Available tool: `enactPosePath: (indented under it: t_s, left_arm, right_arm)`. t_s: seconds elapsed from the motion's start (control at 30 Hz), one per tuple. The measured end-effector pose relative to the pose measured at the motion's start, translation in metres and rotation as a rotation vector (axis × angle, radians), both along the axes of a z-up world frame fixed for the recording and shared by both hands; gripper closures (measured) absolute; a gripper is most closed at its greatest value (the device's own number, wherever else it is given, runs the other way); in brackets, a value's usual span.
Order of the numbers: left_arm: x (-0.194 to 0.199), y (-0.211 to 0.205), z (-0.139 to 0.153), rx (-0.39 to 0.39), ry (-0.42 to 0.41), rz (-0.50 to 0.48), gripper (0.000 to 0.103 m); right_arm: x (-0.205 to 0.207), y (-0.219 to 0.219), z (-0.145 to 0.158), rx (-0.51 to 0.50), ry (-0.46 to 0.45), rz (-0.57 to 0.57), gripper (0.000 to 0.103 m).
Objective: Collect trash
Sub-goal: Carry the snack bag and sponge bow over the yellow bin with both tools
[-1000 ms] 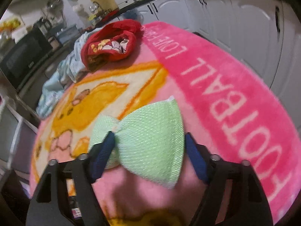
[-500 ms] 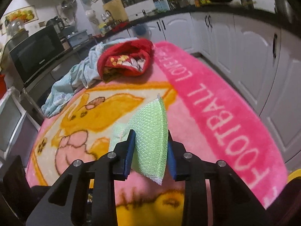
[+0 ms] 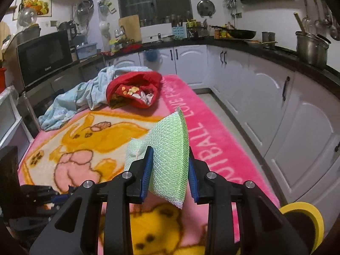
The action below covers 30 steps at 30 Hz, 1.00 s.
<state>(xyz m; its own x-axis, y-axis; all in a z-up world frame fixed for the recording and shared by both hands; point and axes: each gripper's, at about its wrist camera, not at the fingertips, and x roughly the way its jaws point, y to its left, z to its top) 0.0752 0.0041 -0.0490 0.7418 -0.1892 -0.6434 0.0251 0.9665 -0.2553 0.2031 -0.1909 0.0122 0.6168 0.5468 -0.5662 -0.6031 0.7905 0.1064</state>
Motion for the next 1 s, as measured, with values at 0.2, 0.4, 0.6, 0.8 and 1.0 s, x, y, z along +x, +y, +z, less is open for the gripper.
enactPosePath:
  t_s: [0.2,0.4,0.6,0.8,1.0]
  left_arm:
    - [0.003,-0.005,0.014,0.011,-0.03,-0.007,0.095]
    - [0.006,-0.016,0.025,0.017,-0.056,-0.03,0.095]
    - [0.015,-0.036,0.038,0.022,-0.089,-0.07,0.096]
    - [0.029,-0.067,0.051,0.024,-0.117,-0.131,0.096]
    - [0.043,-0.107,0.065,0.031,-0.147,-0.21,0.096]
  right_arm:
    - [-0.01,-0.025,0.015,0.031,-0.021,-0.029,0.074]
    - [-0.021,-0.048,0.031,0.05,-0.043,-0.063,0.074]
    - [-0.031,-0.084,0.042,0.096,-0.038,-0.119,0.074]
    - [-0.041,-0.124,0.05,0.111,-0.065,-0.193,0.074]
    - [-0.056,-0.171,0.052,0.108,-0.107,-0.287,0.074]
